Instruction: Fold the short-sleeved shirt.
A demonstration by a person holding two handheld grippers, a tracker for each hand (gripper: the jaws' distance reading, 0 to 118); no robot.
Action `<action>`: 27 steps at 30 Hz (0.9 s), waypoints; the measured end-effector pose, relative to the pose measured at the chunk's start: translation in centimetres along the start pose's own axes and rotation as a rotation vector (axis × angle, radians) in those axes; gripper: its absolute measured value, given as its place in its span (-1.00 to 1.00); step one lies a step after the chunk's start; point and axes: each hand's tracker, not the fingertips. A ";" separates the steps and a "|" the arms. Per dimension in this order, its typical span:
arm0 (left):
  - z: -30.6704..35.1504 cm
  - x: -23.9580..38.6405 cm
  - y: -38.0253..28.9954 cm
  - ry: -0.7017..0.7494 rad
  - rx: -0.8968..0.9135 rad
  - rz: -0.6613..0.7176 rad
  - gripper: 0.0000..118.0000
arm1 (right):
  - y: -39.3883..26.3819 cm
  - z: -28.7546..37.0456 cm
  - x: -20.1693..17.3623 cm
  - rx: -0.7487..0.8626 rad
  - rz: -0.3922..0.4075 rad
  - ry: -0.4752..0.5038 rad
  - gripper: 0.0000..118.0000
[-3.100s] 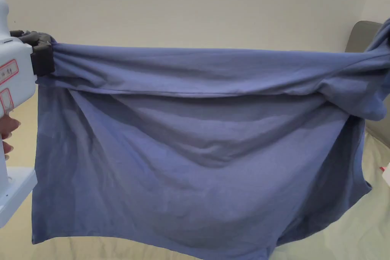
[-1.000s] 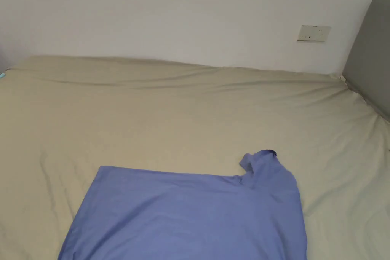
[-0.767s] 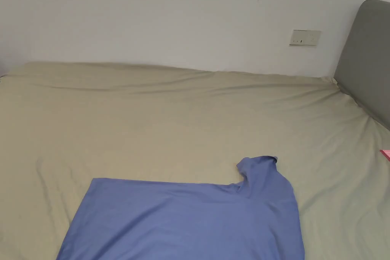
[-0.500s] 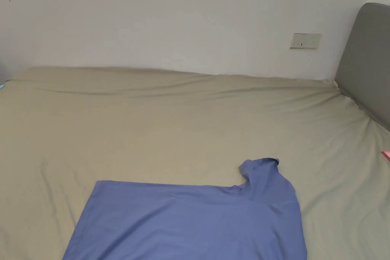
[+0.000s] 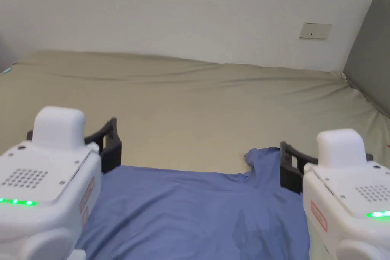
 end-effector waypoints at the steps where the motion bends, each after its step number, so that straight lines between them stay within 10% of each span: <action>1: -0.1 0.6 0.9 0.004 0.005 -0.032 -0.24 | 0.7 0.0 -0.6 0.014 0.009 -0.001 -0.07; 3: -0.2 1.6 1.8 -0.005 0.055 -0.061 -0.59 | 1.7 -0.2 -1.5 0.030 0.018 0.002 -0.67; 8: -1.7 3.2 1.6 -0.010 0.056 -0.058 -1.00 | 2.2 -1.4 -3.2 0.073 0.025 0.011 -0.96; 23: -13.8 2.0 -9.0 -0.057 -0.223 -0.097 -1.00 | -3.3 -9.6 -3.4 -0.041 0.023 0.024 -0.97; 25: -16.8 0.8 -11.9 -0.057 -0.323 -0.112 -0.64 | -4.5 -10.8 -2.8 -0.081 0.037 0.025 -0.97; 27: -20.2 -0.7 -14.9 -0.042 -0.401 -0.111 0.35 | -5.9 -11.7 -2.2 -0.110 0.060 0.008 -0.96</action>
